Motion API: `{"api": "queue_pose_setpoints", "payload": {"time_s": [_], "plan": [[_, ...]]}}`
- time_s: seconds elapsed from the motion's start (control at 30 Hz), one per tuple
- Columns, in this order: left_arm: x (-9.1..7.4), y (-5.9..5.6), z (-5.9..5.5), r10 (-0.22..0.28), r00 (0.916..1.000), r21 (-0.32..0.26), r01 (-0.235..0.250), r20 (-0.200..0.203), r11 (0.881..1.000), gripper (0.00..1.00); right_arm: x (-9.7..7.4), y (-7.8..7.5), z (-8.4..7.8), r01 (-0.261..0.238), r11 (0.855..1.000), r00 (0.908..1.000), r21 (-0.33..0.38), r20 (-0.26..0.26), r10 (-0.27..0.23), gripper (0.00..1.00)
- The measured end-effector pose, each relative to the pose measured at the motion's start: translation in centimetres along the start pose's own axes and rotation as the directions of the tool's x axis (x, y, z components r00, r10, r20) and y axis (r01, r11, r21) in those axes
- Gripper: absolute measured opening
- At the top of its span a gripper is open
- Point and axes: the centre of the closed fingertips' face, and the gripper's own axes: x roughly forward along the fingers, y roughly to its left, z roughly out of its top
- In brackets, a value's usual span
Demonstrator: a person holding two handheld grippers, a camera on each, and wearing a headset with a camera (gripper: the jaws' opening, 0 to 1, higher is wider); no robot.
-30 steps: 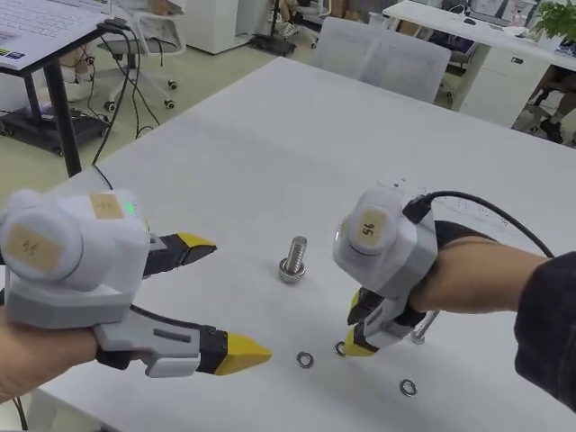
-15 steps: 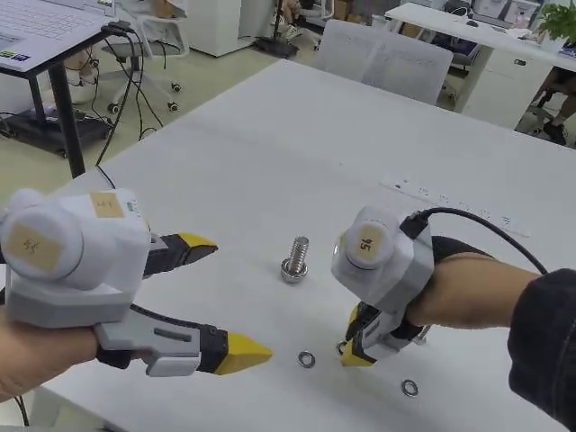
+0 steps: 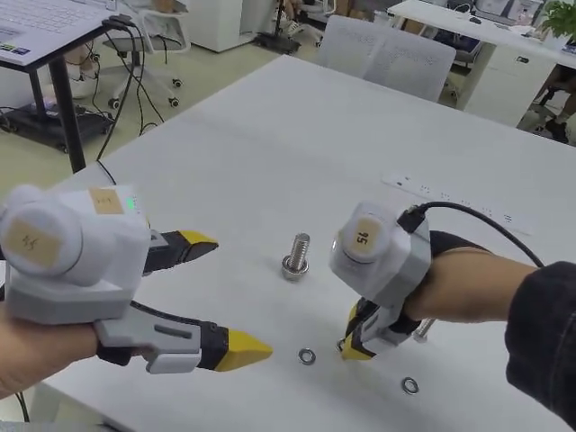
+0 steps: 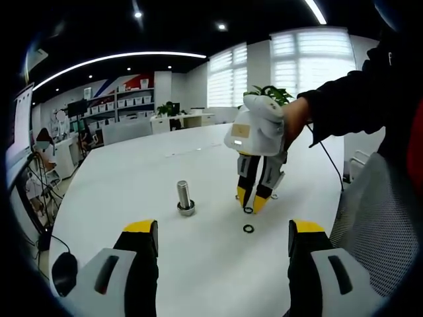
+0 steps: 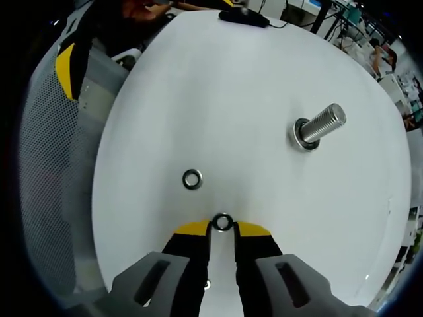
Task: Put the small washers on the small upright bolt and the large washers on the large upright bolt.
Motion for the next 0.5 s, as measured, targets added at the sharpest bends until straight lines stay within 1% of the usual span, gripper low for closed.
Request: {"api": "queue_pose_setpoints", "payload": {"time_s": [0.03, 0.13, 0.2, 0.23, 0.37, 0.43, 0.47, 0.5], "plan": [[0.01, -0.02, -0.02, -0.001, 1.0000, 0.000, 0.001, 0.000, 1.000, 0.80, 0.01, 0.02, -0.02, 0.009, 1.000, 0.9999, -0.009, -0.008, -0.009, 0.15], [0.02, -0.08, -0.03, -0.004, 1.0000, 0.000, 0.004, 0.001, 1.000, 0.81, 0.05, 0.11, -0.02, 0.015, 1.000, 0.9997, -0.011, -0.017, -0.015, 0.14], [0.04, -0.13, -0.07, -0.006, 1.0000, -0.001, 0.006, 0.000, 1.000, 0.81, 0.03, 0.05, -0.05, 0.015, 1.000, 0.9997, 0.000, -0.017, -0.015, 0.14], [0.05, -0.16, -0.08, -0.007, 1.0000, 0.000, 0.007, 0.000, 1.000, 0.81, 0.04, 0.04, -0.06, 0.014, 1.000, 0.9998, 0.010, -0.015, -0.014, 0.14], [0.14, -0.32, -0.10, -0.016, 0.9999, 0.003, 0.016, -0.002, 1.000, 0.80, 0.01, 0.04, -0.06, 0.011, 1.000, 0.9999, 0.014, -0.008, -0.011, 0.13], [0.19, -0.41, -0.09, -0.020, 0.9998, 0.006, 0.020, -0.004, 1.000, 0.80, -0.04, -0.04, -0.07, 0.004, 1.000, 1.0000, 0.022, 0.000, -0.004, 0.13], [0.22, -0.47, -0.10, -0.024, 0.9997, 0.011, 0.024, -0.007, 1.000, 0.80, -0.06, -0.05, 0.01, -0.001, 0.999, 0.9999, 0.041, 0.011, 0.001, 0.13], [0.25, -0.52, -0.11, -0.026, 0.9996, 0.013, 0.026, -0.009, 1.000, 0.80, -0.08, -0.01, 0.04, -0.005, 0.999, 0.9998, 0.046, 0.018, 0.004, 0.13]]}}
